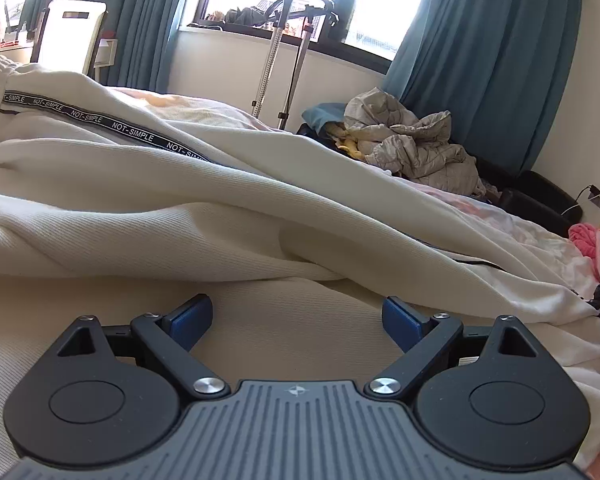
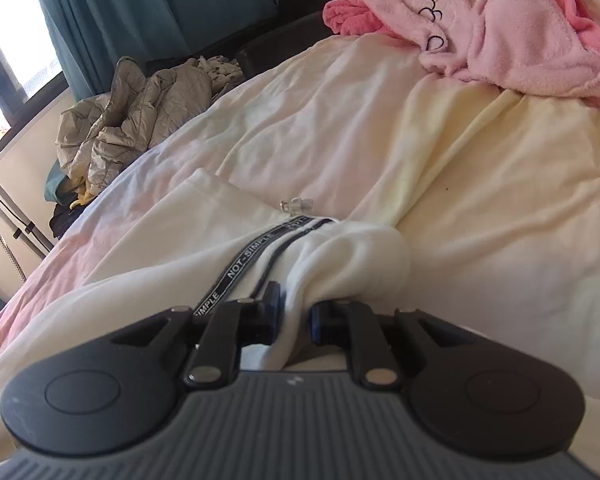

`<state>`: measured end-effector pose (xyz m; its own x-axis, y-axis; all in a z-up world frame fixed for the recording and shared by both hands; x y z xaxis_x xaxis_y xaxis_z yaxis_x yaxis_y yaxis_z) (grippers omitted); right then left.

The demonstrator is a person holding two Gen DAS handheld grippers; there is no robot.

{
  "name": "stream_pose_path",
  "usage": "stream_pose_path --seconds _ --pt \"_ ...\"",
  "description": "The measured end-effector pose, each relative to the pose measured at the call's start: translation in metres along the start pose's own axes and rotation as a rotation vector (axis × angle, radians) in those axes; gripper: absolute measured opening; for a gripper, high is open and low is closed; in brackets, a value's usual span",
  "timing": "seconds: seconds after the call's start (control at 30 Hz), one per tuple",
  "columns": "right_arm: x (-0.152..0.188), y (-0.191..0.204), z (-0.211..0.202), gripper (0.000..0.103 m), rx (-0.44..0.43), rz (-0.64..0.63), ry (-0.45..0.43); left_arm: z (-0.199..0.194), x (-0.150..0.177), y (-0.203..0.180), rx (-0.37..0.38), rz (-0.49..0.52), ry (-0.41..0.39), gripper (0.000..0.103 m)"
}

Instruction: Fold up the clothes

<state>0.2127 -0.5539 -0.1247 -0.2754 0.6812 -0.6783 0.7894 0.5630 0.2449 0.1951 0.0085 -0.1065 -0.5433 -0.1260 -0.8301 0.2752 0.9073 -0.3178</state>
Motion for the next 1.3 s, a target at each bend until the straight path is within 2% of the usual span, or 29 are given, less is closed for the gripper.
stream_pose_path --seconds 0.07,0.13,0.3,0.43,0.57,0.67,0.8,0.97,1.17,1.3 --pt "0.001 -0.001 -0.016 0.038 -0.037 -0.015 -0.014 0.0 -0.001 -0.003 0.006 0.003 0.001 0.093" --pt "0.007 -0.005 -0.033 0.043 -0.068 -0.027 -0.023 -0.002 0.0 -0.006 0.014 0.007 -0.002 0.093" --pt "0.028 -0.021 -0.081 0.043 -0.138 -0.028 -0.021 -0.012 0.001 -0.012 0.017 0.024 -0.015 0.093" --pt "0.049 -0.031 -0.124 0.043 -0.189 -0.038 0.023 -0.025 0.003 -0.018 0.034 0.028 -0.018 0.093" --pt "0.067 -0.031 -0.16 0.043 -0.224 -0.058 0.075 -0.042 0.013 -0.023 -0.005 0.066 0.007 0.093" --pt "0.077 -0.028 -0.171 0.043 -0.266 -0.119 0.079 -0.061 0.017 -0.027 -0.025 0.111 -0.003 0.093" --pt "0.09 -0.024 -0.186 0.043 -0.316 -0.198 0.086 -0.09 0.017 -0.023 -0.058 0.097 -0.013 0.093" --pt "0.103 -0.026 -0.197 0.043 -0.301 -0.214 0.085 -0.117 0.005 -0.016 -0.098 0.059 -0.009 0.094" --pt "0.105 -0.017 -0.219 0.043 -0.314 -0.267 -0.006 -0.141 -0.012 -0.002 -0.159 0.077 0.014 0.094" --pt "0.108 -0.011 -0.219 0.044 -0.297 -0.308 -0.014 -0.159 -0.023 0.02 -0.187 0.046 0.02 0.094"
Point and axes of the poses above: each gripper's, at about its wrist camera, not at the fingertips, and z roughly the way its jaws point, y to its left, x to its underside, the point moved 4 cm from there along z, roughly the way its jaws point, and after that the axes turned 9 degrees about x, right-handed, at the moved point
